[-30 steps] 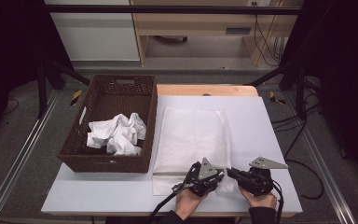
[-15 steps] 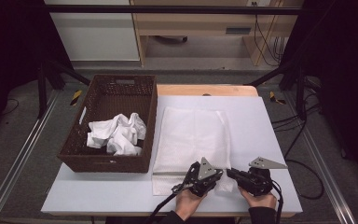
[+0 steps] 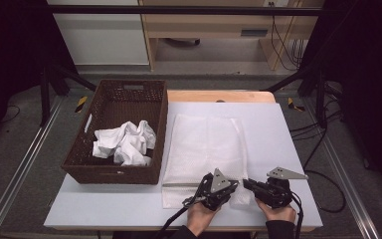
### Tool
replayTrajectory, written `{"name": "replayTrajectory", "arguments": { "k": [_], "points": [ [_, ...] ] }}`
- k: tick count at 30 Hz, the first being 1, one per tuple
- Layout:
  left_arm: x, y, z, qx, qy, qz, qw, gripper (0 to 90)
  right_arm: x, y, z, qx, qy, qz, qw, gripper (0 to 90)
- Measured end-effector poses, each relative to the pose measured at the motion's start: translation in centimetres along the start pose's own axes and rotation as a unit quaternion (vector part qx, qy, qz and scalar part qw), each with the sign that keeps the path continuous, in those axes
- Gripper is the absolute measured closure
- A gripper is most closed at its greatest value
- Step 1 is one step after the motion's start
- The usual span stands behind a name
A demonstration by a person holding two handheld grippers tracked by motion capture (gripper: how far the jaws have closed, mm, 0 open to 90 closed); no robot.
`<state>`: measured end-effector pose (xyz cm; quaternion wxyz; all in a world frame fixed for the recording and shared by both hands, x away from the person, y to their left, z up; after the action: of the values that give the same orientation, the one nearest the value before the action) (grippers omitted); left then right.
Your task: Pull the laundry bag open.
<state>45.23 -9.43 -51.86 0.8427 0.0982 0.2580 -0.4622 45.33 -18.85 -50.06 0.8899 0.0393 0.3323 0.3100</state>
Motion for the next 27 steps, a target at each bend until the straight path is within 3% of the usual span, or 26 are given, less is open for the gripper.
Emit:
{"name": "replayTrajectory", "arguments": {
  "k": [3,6,11,16,22,27],
  "points": [
    [-0.2,-0.1,-0.1,0.004,-0.001,0.005,1.0000,85.5,0.1,0.0,-0.1,0.000,0.003,0.000,1.0000,85.9],
    [-0.6,0.3,-0.3,0.002,-0.004,0.013,0.9999,85.4,-0.4,-0.5,0.1,0.001,-0.005,-0.018,0.9998,86.2],
    [-1.5,0.8,-0.7,0.004,-0.003,0.011,0.9999,85.4,-1.1,-1.5,0.0,0.021,-0.019,-0.021,0.9994,86.1],
    [-2.4,1.3,-1.1,0.003,0.005,0.009,0.9999,85.4,-0.8,-1.3,0.0,0.007,-0.018,-0.026,0.9995,86.0],
    [-4.1,2.8,-1.8,-0.001,0.015,0.020,0.9997,85.4,-1.0,-1.4,0.1,0.009,-0.022,-0.029,0.9993,86.1],
    [-4.9,3.1,-2.3,0.010,0.025,0.021,0.9994,85.4,-0.9,-1.0,0.2,0.005,-0.022,-0.026,0.9994,86.1]
  ]
}}
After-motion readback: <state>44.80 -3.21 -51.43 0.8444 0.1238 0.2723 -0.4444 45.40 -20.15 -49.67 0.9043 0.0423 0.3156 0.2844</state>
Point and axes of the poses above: each handheld gripper's, and its own axes: x roughly forward along the jaws, z roughly out of its top, y roughly to its left, the point moved 9 cm from there along x, roughly forward along the jaws, and after that the axes turned 2 degrees about y, right-handed, at the moved point
